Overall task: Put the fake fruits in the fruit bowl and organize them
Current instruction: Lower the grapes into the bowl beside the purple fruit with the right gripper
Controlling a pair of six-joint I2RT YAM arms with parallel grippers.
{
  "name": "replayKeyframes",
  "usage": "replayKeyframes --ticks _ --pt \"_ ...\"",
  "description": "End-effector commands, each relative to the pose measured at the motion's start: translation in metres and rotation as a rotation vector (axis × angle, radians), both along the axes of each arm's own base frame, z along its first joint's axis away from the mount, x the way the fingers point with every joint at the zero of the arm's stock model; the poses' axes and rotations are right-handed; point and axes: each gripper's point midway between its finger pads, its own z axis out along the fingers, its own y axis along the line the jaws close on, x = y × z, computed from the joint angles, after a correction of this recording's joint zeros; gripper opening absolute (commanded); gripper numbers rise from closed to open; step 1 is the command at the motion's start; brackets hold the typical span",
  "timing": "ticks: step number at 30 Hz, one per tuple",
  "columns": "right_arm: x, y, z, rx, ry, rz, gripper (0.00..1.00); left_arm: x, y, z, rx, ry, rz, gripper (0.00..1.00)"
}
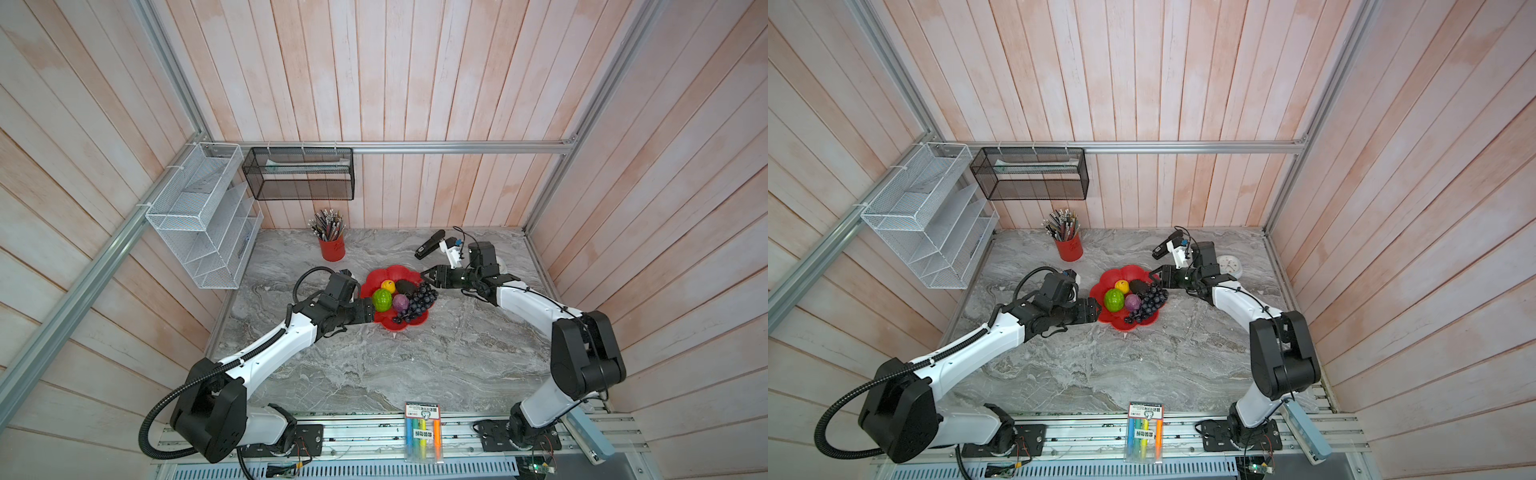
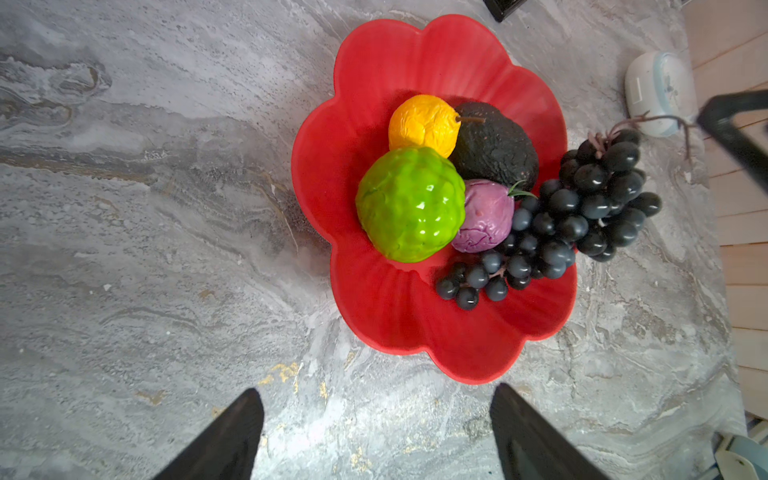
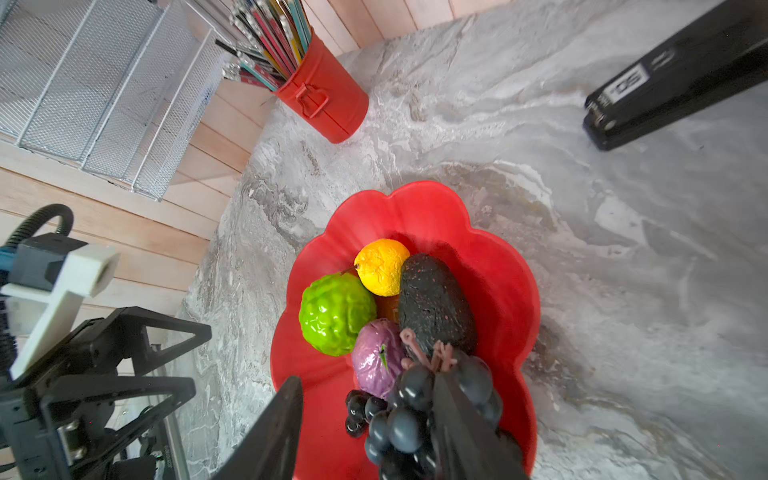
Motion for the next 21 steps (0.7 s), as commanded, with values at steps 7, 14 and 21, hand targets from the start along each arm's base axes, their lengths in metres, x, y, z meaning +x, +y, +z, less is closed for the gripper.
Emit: replayKeyframes --ticks 7,14,21 --pt "-0.02 -0.024 -0.032 -0.126 0.029 -0.065 0.29 -0.002 0.004 0.009 0.011 -0.02 0.008 0.88" --pt "-0.018 -0.011 -0.054 -0.143 0.067 -0.025 0.18 -0.001 0.005 0.007 0.013 -0.02 0.015 0.88" --pt "-0.011 0.0 -0.071 -0.157 0.086 0.002 0.18 -0.003 0.006 0.004 0.014 -0.015 0.018 0.88"
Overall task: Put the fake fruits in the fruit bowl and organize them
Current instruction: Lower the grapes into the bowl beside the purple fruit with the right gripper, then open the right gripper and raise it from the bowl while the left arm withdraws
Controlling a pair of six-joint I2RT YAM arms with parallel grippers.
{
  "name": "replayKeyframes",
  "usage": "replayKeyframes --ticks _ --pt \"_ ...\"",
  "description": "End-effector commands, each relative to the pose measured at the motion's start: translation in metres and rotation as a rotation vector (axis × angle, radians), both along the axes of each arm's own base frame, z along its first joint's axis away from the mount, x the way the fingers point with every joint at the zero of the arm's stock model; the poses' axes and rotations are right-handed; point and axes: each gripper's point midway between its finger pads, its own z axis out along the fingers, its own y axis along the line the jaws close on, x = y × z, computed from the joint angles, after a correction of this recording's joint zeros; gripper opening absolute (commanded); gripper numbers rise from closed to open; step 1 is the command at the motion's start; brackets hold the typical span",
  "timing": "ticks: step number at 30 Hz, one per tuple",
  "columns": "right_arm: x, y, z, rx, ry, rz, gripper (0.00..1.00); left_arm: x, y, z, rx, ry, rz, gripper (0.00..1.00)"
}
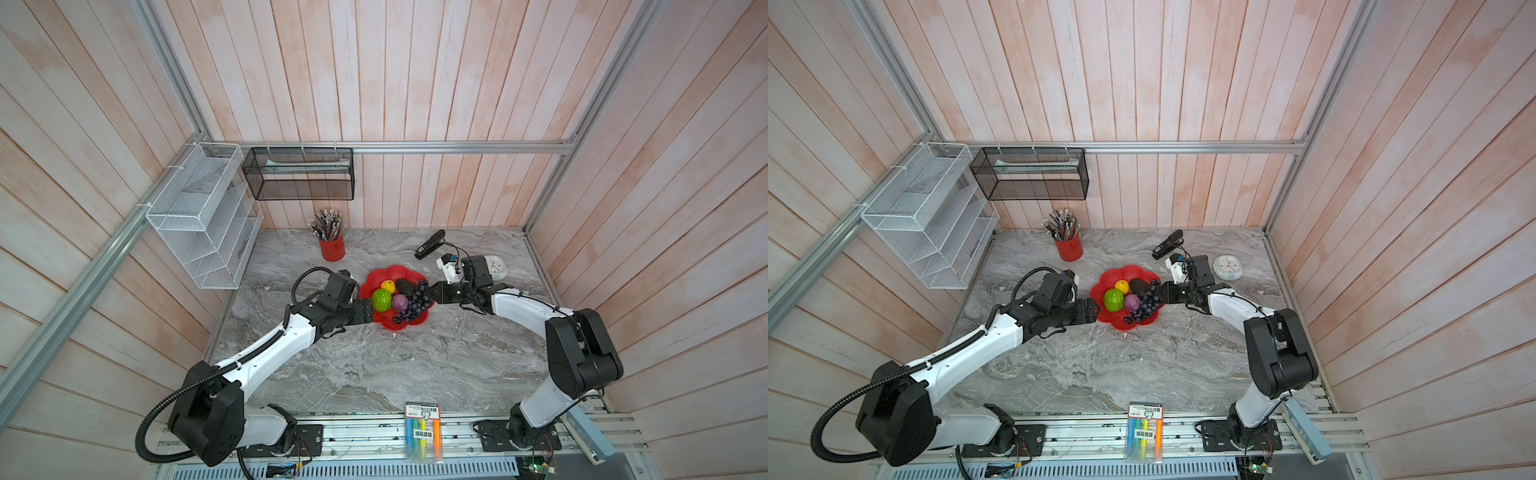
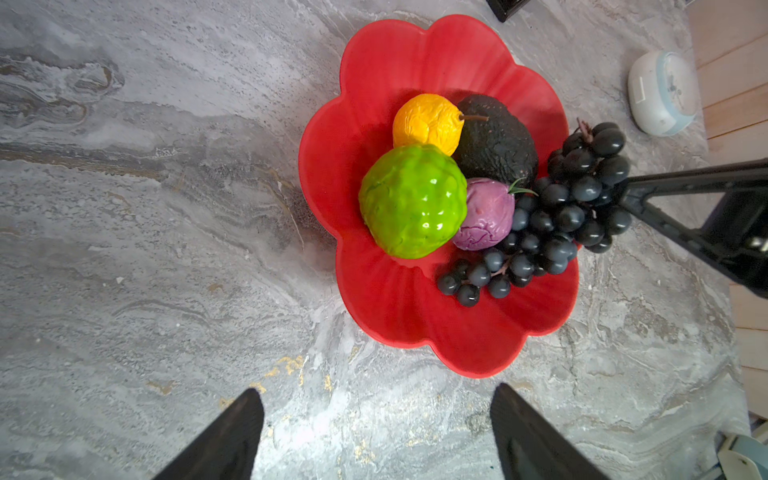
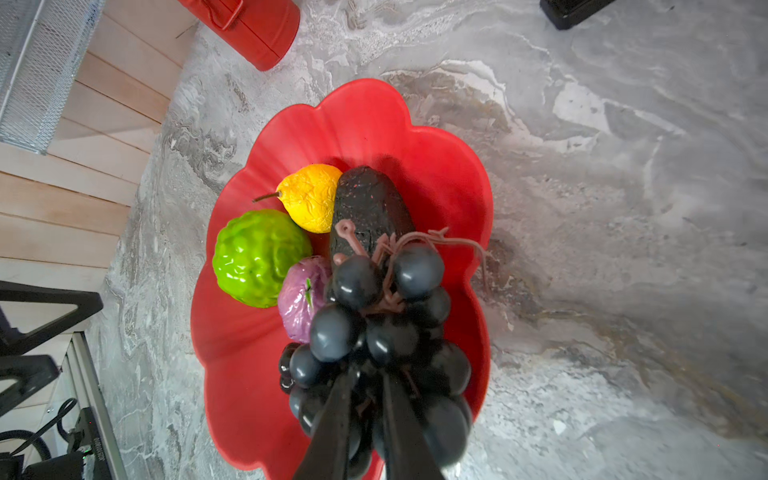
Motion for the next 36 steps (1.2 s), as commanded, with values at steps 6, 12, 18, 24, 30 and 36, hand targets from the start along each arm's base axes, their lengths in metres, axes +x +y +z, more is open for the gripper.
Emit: replayKeyframes --ticks 6,12,18,24,30,36 --pt "0.013 0.014 -0.004 -0.015 -0.022 0.035 0.17 -0.002 0.003 0.003 -0.001 -0.009 0.017 0.88" --pt "0.017 0.015 -0.014 -0.034 -0.008 0.044 0.17 -0.005 0.003 0.001 -0.003 0.003 0.012 0.88" --pt "0.025 0.012 -0.007 -0.078 -0.041 0.04 0.25 -0.007 0.001 -0.001 -0.012 0.014 0.007 0.88" --pt "0.027 0.012 0.034 -0.067 -0.121 0.039 0.35 -0.013 0.002 0.008 -0.029 0.008 0.009 0.88" --pt "0.014 0.001 0.092 -0.09 -0.238 0.0 0.43 -0.022 0.017 0.02 -0.013 -0.025 0.04 0.91" --pt "0.002 -0.038 0.123 -0.146 -0.377 -0.152 0.63 -0.007 0.035 0.078 0.007 -0.199 0.09 0.93"
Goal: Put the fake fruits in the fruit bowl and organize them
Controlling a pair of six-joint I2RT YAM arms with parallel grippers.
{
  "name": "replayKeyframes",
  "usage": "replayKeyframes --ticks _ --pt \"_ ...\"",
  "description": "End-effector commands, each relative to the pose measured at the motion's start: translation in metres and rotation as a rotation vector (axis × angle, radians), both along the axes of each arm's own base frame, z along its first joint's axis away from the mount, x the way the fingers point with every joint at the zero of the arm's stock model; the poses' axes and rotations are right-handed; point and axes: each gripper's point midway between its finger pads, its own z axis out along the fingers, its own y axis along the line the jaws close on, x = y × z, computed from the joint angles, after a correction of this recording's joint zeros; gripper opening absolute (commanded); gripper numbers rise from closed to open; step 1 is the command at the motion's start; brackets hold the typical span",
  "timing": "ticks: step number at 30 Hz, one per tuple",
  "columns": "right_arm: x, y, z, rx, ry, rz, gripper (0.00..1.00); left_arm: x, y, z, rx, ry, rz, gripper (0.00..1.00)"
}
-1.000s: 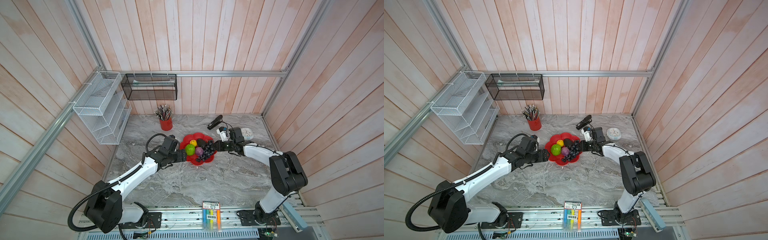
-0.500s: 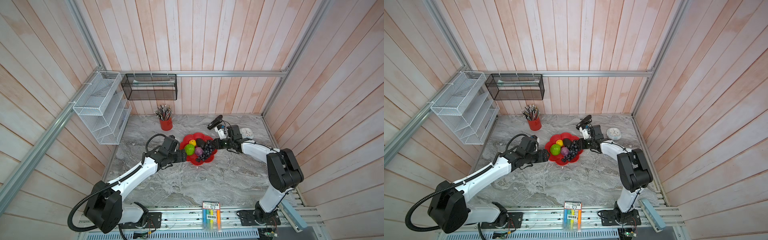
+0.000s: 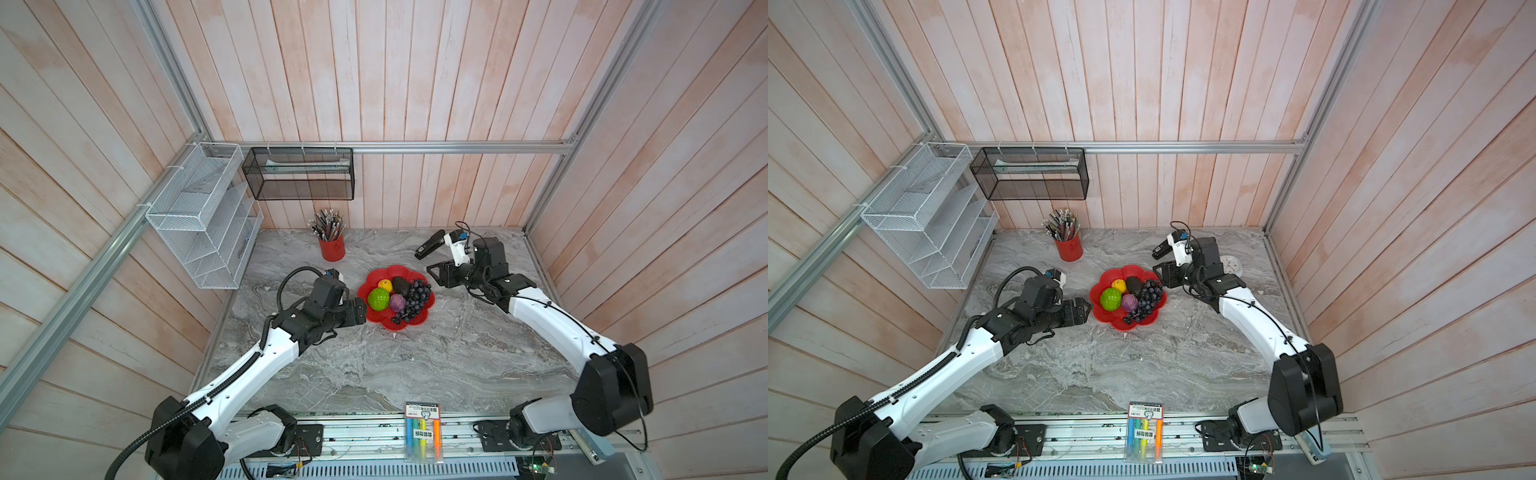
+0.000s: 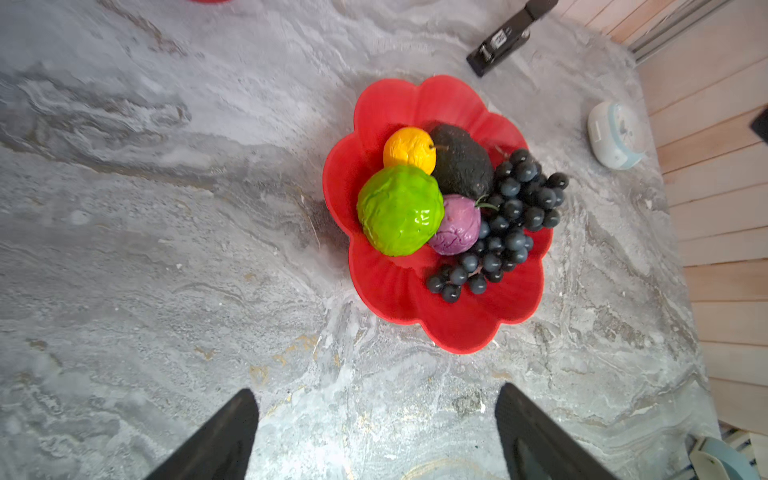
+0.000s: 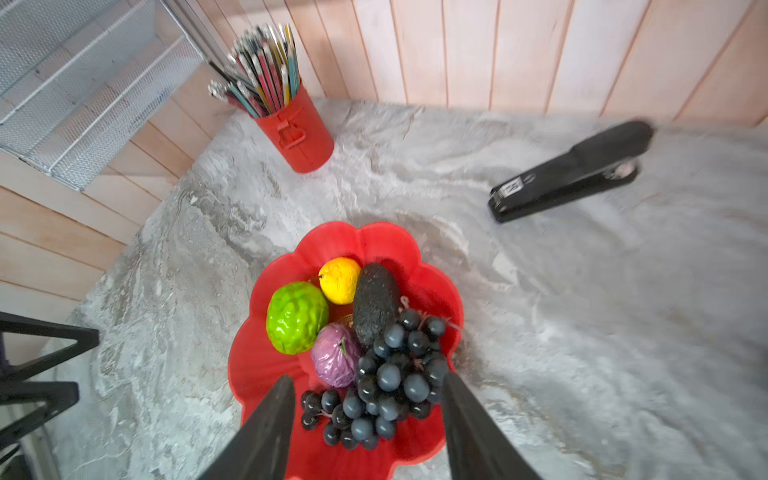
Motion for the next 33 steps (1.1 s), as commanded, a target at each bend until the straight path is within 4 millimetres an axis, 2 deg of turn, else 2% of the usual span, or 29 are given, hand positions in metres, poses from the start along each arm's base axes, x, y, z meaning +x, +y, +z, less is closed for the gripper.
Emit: replayKeyframes --ticks 1,4,6,9,12,14,17,18,19,22,26,28,30,33 --pt "-0.003 -0.027 -0.009 -0.05 -0.006 -0.111 0.63 0.012 0.013 0.038 0.03 -0.11 0.043 0.93" --pt "-0.013 -0.03 -0.003 -0.054 0.015 -0.103 0.61 0.014 0.016 0.053 0.024 -0.137 0.057 0.94" --pt "-0.021 -0.036 0.007 -0.038 -0.008 -0.132 0.62 0.012 0.019 0.055 0.019 -0.15 0.067 0.94" --pt "-0.03 -0.056 0.024 -0.046 -0.079 -0.201 0.71 0.009 0.032 0.056 0.035 -0.207 0.104 0.95" --pt "-0.032 -0.083 0.039 -0.054 -0.133 -0.279 0.82 0.005 0.052 0.065 0.066 -0.323 0.155 1.0" --pt "-0.029 -0.105 0.044 -0.055 -0.155 -0.343 0.84 0.004 0.065 0.075 0.097 -0.425 0.173 1.0" --pt "-0.03 -0.139 0.048 -0.038 -0.236 -0.452 0.85 -0.002 0.088 0.078 0.194 -0.571 0.208 1.0" --pt "-0.033 -0.147 0.054 -0.035 -0.307 -0.468 0.91 -0.004 0.098 0.079 0.242 -0.619 0.223 1.0" --pt "-0.037 -0.151 0.053 -0.039 -0.382 -0.463 0.98 -0.007 0.105 0.076 0.297 -0.659 0.223 1.0" --pt "-0.047 -0.157 0.043 -0.052 -0.561 -0.462 0.98 -0.007 0.127 0.062 0.432 -0.743 0.248 1.0" --pt "-0.049 -0.186 0.031 -0.066 -0.589 -0.621 0.98 0.004 0.17 0.011 0.478 -0.674 0.381 1.0" --pt "-0.057 -0.196 0.025 -0.056 -0.642 -0.677 0.98 0.014 0.19 -0.001 0.435 -0.634 0.434 1.0" --pt "-0.061 -0.204 0.01 -0.079 -0.643 -0.705 0.98 0.025 0.202 -0.007 0.423 -0.634 0.455 1.0" --pt "-0.063 -0.214 -0.027 -0.103 -0.596 -0.734 0.98 0.04 0.211 -0.023 0.434 -0.63 0.458 1.0"
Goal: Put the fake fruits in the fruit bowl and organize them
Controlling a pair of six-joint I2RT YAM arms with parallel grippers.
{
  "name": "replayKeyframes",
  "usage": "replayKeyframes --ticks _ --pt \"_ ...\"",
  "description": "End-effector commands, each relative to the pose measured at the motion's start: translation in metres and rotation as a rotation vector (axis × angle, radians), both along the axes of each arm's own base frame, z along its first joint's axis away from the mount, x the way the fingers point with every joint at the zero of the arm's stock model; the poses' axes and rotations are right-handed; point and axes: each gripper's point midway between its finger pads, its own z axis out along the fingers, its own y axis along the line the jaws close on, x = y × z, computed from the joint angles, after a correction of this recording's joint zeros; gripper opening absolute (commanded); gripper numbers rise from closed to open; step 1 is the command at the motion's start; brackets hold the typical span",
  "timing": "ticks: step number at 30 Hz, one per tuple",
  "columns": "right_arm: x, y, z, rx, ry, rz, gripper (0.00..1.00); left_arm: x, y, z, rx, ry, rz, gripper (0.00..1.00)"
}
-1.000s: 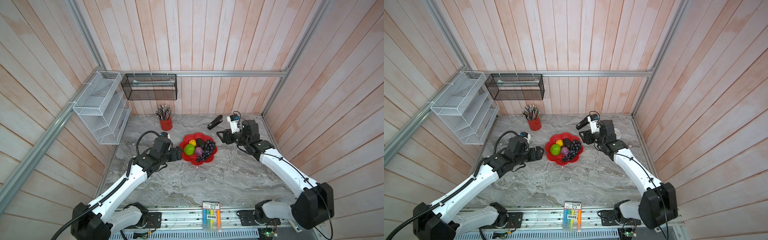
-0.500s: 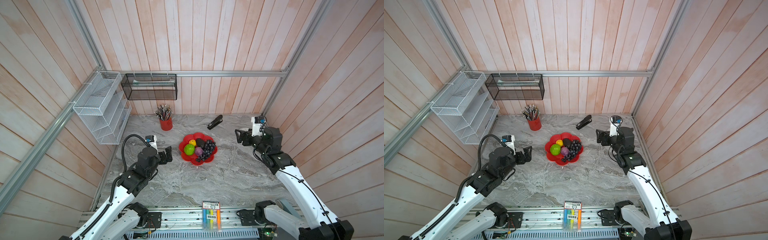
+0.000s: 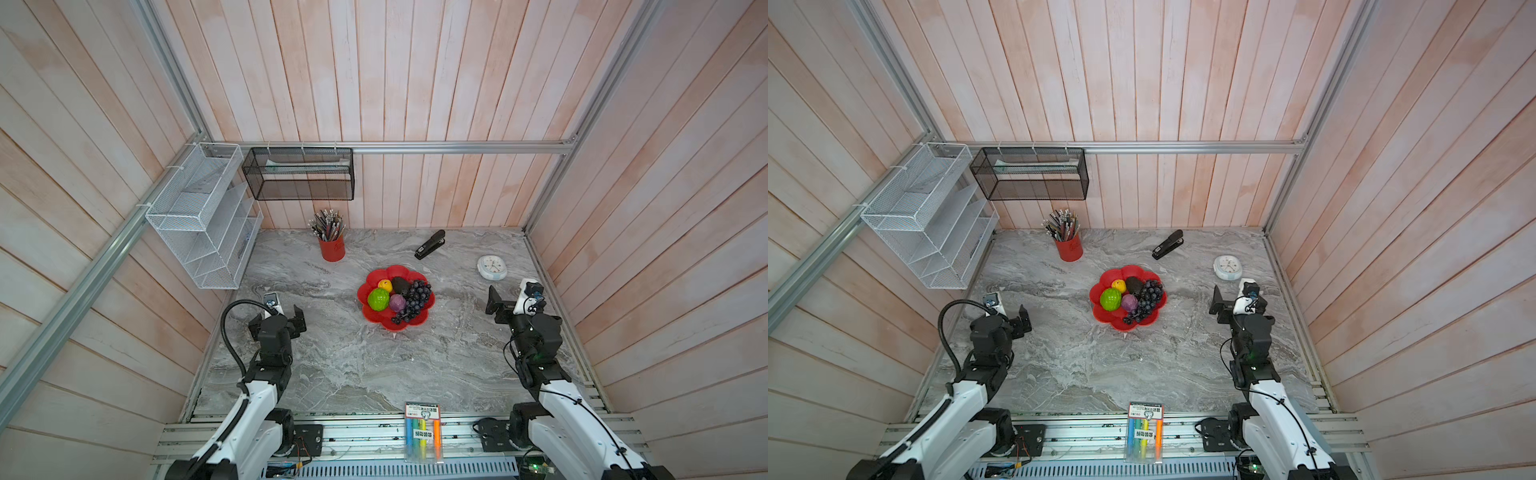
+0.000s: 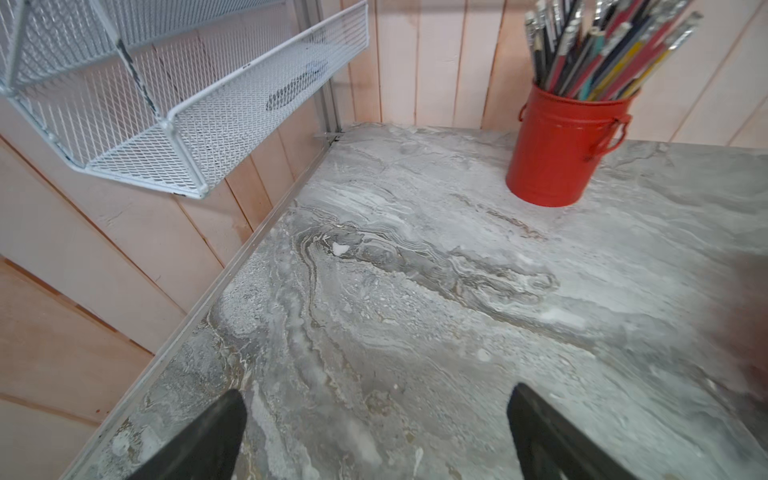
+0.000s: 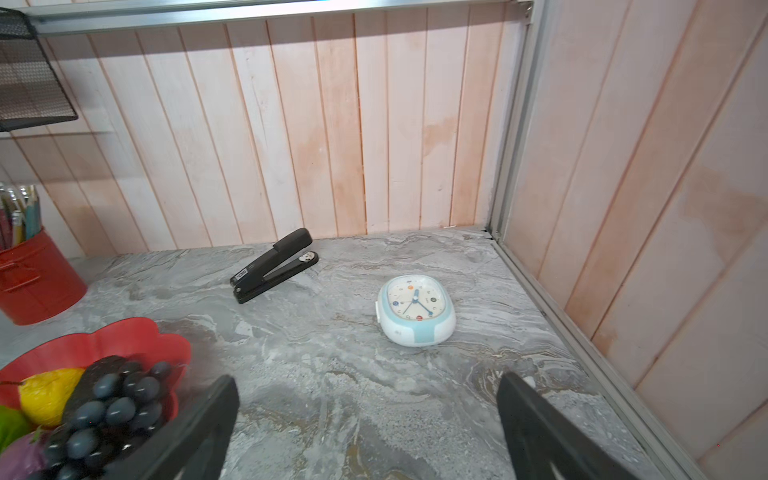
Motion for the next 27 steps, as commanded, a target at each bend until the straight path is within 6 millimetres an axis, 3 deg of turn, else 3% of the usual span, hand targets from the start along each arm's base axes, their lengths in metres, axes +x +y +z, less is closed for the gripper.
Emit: replayKeyframes --ticks 1,4,6,13,16,20,27 --pt "-0.003 -0.016 -0.008 -0.015 -0.062 -0.072 0.98 0.023 -0.008 0.018 -0.016 -0.148 -0.07 1.0" --pt "-0.004 -0.022 -0.032 -0.025 -0.039 -0.092 0.98 0.03 -0.012 0.011 -0.04 -0.187 -0.085 1.0" --pt "-0.002 -0.025 -0.037 -0.024 -0.049 -0.094 0.98 0.036 -0.011 0.014 -0.033 -0.215 -0.084 1.0" --pt "0.028 -0.037 -0.052 -0.012 -0.026 -0.063 0.98 0.058 -0.017 0.017 -0.05 -0.268 -0.127 1.0" --pt "0.043 -0.034 -0.071 -0.005 0.018 -0.029 0.98 0.068 -0.019 0.0 -0.054 -0.251 -0.138 1.0" --pt "0.052 -0.03 -0.075 -0.01 0.042 -0.003 0.98 0.074 -0.019 -0.009 -0.059 -0.216 -0.131 1.0" --pt "0.058 -0.03 -0.08 -0.014 0.08 0.001 0.98 0.073 -0.017 -0.006 -0.052 -0.236 -0.126 1.0"
